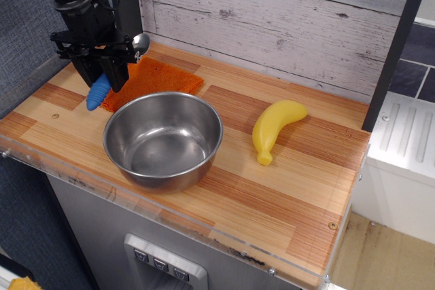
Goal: PICK UP THE SPOON ANDPUT ON THE TOWEL
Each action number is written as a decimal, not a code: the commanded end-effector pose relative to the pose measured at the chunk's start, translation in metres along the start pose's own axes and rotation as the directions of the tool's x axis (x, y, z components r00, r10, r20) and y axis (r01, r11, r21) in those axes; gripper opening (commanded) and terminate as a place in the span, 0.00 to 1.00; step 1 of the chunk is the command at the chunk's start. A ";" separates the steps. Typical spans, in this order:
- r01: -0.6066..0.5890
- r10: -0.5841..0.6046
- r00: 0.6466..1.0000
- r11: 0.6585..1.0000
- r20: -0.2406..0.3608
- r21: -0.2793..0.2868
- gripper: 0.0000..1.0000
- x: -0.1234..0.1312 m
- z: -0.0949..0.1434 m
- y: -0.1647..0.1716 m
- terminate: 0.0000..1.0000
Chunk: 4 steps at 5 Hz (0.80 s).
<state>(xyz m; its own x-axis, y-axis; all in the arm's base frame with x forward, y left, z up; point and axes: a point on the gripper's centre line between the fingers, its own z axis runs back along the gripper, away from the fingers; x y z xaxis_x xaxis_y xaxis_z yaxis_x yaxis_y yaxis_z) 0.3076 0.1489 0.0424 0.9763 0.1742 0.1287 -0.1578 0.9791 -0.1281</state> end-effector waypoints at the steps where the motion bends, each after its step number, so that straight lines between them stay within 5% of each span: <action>1: 0.043 -0.042 0.995 0.999 0.088 -0.009 1.00 -0.002 0.038 -0.021 0.00; 3: 0.057 -0.052 0.988 0.998 0.147 -0.030 1.00 -0.055 0.122 -0.072 0.00; 4: 0.123 -0.120 0.990 0.991 0.068 -0.050 1.00 -0.067 0.136 -0.091 0.00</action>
<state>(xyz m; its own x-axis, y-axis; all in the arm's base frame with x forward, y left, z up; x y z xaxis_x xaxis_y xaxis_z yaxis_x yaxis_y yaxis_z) 0.2397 0.0572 0.1697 0.9829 0.0607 0.1737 -0.0308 0.9850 -0.1700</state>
